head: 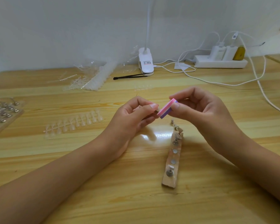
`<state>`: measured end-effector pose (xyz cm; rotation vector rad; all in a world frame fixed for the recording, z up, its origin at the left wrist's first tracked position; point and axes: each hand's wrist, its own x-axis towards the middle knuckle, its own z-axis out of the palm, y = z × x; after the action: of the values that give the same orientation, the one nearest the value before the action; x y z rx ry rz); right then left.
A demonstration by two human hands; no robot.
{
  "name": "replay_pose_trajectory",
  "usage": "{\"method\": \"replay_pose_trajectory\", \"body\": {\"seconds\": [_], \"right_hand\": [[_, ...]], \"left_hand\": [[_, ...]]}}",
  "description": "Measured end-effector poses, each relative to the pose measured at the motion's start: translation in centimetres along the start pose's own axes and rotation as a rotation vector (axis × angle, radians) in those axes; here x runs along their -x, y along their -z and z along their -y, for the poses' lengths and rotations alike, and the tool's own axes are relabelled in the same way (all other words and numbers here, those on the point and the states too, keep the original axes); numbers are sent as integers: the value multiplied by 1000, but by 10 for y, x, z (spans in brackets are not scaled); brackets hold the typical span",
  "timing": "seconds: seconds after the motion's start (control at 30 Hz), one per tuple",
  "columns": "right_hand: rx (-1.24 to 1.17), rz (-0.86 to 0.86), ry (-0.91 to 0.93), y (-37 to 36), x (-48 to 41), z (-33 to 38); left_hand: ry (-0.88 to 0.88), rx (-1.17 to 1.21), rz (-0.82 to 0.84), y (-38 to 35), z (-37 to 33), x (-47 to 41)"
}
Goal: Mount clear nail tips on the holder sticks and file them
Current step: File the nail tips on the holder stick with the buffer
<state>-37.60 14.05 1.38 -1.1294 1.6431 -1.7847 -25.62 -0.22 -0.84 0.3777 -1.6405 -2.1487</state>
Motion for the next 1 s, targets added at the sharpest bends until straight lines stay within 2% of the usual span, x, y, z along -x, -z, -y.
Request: {"method": "replay_pose_trajectory", "body": {"seconds": [0.1, 0.23, 0.37, 0.5, 0.63, 0.77, 0.9, 1.0], "right_hand": [[70, 59, -20, -3, 1, -2], [16, 2, -12, 1, -1, 0], [77, 52, -18, -4, 1, -3], [47, -9, -9, 1, -2, -2], [114, 83, -26, -5, 1, -5], [55, 7, -18, 0, -3, -4], [61, 73, -34, -4, 0, -6], [22, 12, -34, 0, -3, -4]], "left_hand": [[-13, 13, 17, 0, 0, 1], [-11, 9, -4, 0, 0, 0], [-17, -15, -12, 0, 1, 1], [-21, 1, -18, -1, 0, 1], [-30, -8, 2, -1, 1, 2], [-40, 10, -13, -1, 1, 1], [-40, 14, 5, -2, 1, 2], [-37, 11, -9, -1, 1, 1]]}}
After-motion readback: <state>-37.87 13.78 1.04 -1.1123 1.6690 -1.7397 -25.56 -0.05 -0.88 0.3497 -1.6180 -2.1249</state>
